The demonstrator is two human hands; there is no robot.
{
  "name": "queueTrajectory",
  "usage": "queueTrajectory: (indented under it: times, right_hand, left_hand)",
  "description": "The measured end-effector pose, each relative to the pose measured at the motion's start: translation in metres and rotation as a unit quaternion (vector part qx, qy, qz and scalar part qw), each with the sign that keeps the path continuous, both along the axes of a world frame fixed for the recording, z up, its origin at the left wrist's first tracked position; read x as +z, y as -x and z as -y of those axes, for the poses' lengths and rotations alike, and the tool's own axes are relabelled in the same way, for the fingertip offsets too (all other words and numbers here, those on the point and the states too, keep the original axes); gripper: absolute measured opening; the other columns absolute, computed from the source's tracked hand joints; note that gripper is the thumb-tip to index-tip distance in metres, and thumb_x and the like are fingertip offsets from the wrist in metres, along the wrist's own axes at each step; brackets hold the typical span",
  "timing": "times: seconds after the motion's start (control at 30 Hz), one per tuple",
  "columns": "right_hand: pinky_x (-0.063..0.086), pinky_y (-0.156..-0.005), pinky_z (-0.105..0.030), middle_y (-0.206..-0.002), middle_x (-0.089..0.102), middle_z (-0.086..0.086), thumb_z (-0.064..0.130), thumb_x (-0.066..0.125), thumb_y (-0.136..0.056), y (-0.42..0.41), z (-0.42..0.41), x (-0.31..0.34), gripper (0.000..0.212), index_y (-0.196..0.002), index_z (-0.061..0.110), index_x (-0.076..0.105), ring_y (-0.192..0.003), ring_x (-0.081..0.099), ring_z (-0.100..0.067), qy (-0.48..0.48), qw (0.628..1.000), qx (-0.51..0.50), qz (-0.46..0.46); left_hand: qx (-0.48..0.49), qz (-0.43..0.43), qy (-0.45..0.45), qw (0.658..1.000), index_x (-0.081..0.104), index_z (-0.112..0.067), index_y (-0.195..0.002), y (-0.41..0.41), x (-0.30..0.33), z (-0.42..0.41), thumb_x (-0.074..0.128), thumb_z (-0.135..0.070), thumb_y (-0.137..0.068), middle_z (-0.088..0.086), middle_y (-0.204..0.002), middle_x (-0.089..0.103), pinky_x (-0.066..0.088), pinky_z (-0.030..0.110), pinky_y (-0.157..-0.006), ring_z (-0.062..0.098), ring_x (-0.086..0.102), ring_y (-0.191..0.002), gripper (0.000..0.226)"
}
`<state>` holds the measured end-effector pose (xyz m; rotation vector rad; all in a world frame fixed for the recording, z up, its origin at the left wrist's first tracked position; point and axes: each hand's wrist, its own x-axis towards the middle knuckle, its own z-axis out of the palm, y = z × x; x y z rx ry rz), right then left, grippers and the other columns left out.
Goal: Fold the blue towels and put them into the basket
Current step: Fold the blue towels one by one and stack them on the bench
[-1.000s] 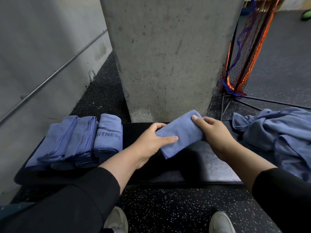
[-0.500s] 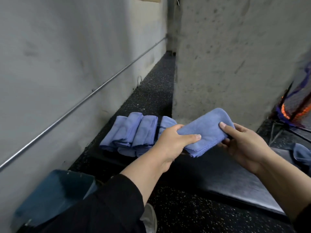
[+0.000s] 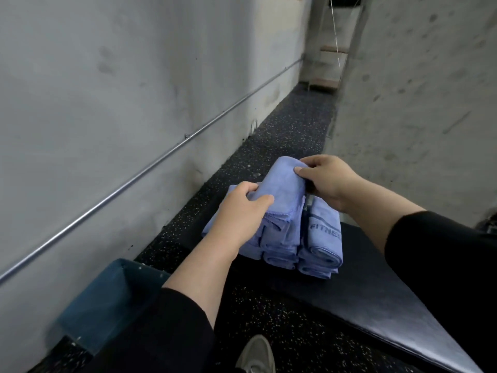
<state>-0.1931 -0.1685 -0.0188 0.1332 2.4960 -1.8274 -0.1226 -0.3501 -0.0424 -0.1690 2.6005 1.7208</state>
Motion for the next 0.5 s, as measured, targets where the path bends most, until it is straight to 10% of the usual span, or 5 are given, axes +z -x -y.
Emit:
queueTrajectory:
  times: [0.23, 0.33, 0.5]
  right_hand:
    - [0.05, -0.074, -0.032, -0.099, 0.07, -0.008, 0.022, 0.067, -0.094, 0.041, 0.023, -0.027, 0.025, -0.116, 0.012, 0.065, -0.082, 0.063, -0.021, -0.286, 0.956, 0.05, -0.049]
    - [0.05, -0.086, -0.036, -0.113, 0.067, -0.009, 0.028, 0.066, -0.092, 0.05, 0.025, -0.043, 0.03, -0.119, 0.015, 0.065, -0.103, 0.062, -0.03, -0.427, 0.895, 0.095, -0.08]
    - [0.049, -0.093, -0.049, -0.114, 0.061, -0.005, 0.04, 0.061, -0.093, 0.049, 0.022, -0.052, 0.028, -0.115, 0.023, 0.067, -0.107, 0.059, -0.031, -0.427, 0.893, 0.08, -0.114]
  left_hand:
    - [-0.003, 0.028, 0.231, 0.973, 0.06, -0.024, -0.102, 0.029, -0.021, 0.014, 0.053, -0.042, -0.091, 0.002, -0.106, 0.067, 0.05, 0.038, -0.084, 0.028, 0.06, -0.098, 0.023]
    - [-0.037, 0.056, 0.332, 0.941, 0.055, -0.029, -0.132, 0.032, -0.033, 0.01, 0.045, -0.047, -0.099, 0.008, -0.134, 0.053, 0.043, 0.047, -0.1, 0.034, 0.049, -0.123, 0.039]
    - [-0.056, 0.038, 0.326, 0.943, 0.041, -0.027, -0.148, 0.039, -0.041, 0.01, 0.035, -0.048, -0.104, 0.009, -0.145, 0.047, 0.04, 0.052, -0.105, 0.035, 0.043, -0.133, 0.049]
